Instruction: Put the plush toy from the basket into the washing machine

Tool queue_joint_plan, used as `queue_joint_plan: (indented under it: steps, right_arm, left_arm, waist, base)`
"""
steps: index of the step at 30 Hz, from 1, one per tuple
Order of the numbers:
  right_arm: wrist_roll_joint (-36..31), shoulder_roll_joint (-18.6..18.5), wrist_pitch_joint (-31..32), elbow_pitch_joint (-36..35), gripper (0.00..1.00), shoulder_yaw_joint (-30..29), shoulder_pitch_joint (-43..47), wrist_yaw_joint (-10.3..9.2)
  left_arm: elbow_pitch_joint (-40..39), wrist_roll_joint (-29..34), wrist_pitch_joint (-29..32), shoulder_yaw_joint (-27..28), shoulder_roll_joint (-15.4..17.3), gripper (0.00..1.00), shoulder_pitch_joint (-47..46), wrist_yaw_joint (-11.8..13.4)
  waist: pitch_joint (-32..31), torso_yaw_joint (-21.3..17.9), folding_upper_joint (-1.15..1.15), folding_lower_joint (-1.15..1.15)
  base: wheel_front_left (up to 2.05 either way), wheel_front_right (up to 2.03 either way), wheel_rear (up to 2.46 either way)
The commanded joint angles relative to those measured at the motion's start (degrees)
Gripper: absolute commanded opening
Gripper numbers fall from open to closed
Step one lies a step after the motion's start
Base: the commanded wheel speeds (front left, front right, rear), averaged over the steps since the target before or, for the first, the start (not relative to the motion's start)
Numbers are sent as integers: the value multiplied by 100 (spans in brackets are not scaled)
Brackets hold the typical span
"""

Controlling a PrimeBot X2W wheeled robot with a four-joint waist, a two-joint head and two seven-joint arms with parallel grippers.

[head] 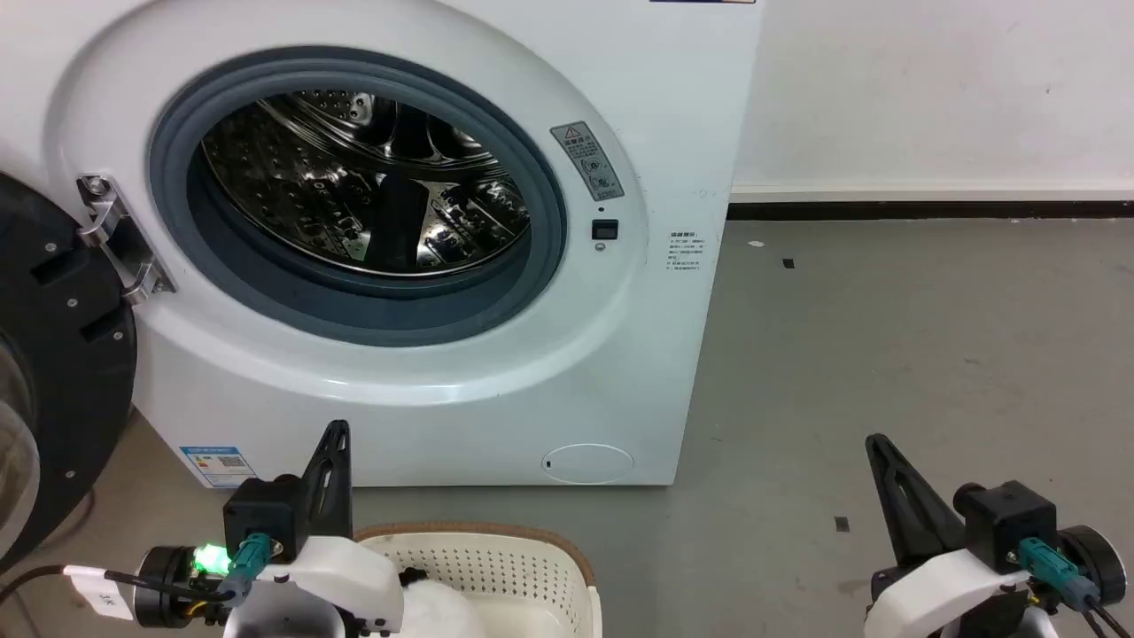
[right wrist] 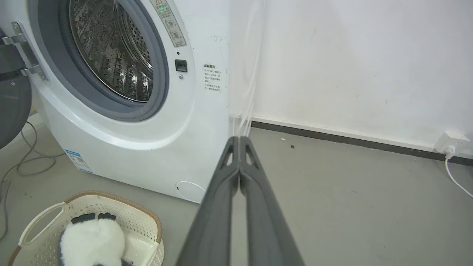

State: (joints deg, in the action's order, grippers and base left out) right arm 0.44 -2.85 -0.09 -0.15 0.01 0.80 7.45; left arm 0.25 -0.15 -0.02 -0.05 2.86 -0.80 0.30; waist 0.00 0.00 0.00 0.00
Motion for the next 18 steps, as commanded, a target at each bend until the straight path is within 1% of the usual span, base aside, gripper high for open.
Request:
queue_joint_plan:
  steps: [1, 18]
  right_arm:
    - [-44, -3, 9, 15, 0, -1, -80, 3]
    - [-44, -3, 9, 15, 0, -1, -80, 3]
  left_arm:
    - [-25, 15, 2, 5, 1, 0, 80, -30]
    - [-25, 15, 2, 5, 1, 0, 80, -30]
  waist:
    - [0, 0, 0, 0]
    - [0, 0, 0, 0]
  base:
    - [0, 0, 0]
    - [0, 0, 0]
